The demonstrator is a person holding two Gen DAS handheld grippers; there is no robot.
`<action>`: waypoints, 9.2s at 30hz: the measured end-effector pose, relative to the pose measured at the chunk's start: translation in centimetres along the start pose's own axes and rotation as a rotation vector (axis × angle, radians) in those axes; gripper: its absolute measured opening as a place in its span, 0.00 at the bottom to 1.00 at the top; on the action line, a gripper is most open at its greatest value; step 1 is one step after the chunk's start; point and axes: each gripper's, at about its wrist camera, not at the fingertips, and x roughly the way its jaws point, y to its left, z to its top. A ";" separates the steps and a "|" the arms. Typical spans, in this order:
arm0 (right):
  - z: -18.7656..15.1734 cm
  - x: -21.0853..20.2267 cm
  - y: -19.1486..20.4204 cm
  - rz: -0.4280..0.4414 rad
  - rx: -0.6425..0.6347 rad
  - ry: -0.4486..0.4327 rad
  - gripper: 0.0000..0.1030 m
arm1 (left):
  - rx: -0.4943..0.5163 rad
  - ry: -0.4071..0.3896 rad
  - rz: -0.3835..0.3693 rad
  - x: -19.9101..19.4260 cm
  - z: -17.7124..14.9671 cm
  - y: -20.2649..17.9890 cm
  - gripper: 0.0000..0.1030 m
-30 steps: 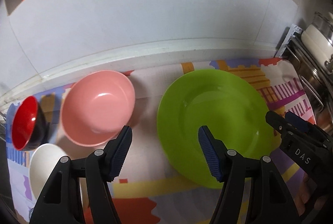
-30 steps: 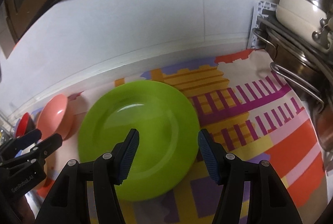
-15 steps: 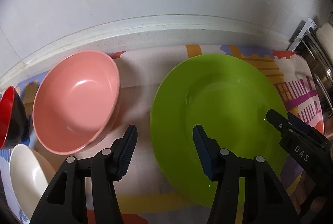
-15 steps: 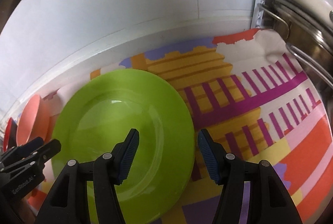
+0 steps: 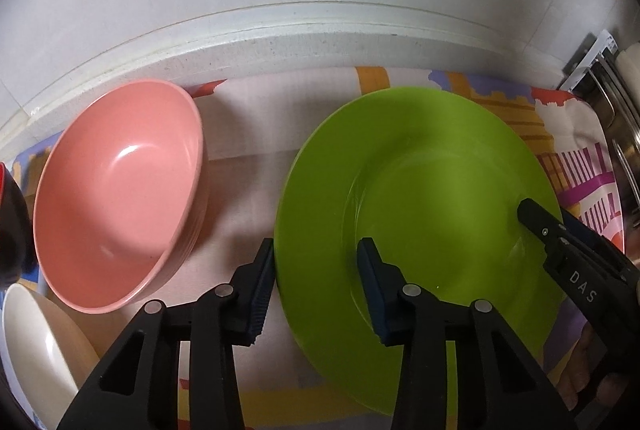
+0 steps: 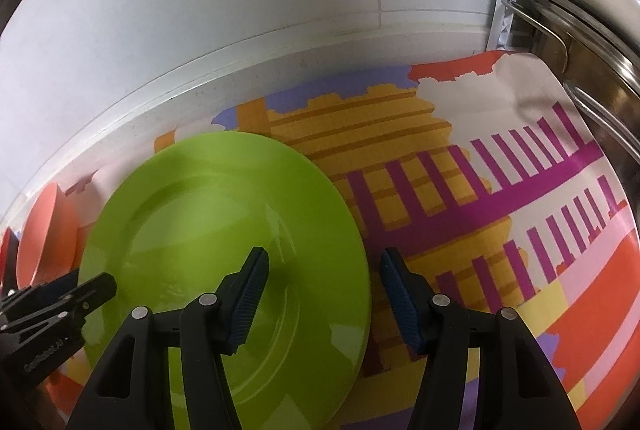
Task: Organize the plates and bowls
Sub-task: 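Reach both tools down to the rim of the lime-green plate, then close both tools on the green plate rim, then lift the green plate and carry it over the stacked floral plates, then lower the green plate onto the floral plates and open both tools, then move both tools to the rim of the white bowl, then close both tools on the white bowl rim, then lift the white bowl and carry it over the green plate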
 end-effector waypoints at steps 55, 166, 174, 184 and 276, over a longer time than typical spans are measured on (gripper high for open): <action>-4.2 -13.7 6.1 -0.015 -0.129 -0.130 0.41 | -0.017 -0.231 0.010 -14.6 -8.0 4.9 0.39; -24.5 -15.3 30.9 0.119 -0.396 0.138 0.51 | -0.266 -0.019 0.178 -17.8 -29.1 29.8 0.55; -23.8 -16.5 30.6 0.141 -0.387 0.107 0.51 | -0.230 -0.072 0.187 -19.2 -28.1 28.7 0.61; -22.4 -18.3 29.3 0.156 -0.370 0.063 0.51 | -0.179 -0.128 0.182 -20.6 -26.1 26.7 0.63; -10.2 -11.2 26.8 0.230 -0.257 0.089 0.11 | -0.071 -0.066 0.061 -12.7 -12.2 19.7 0.16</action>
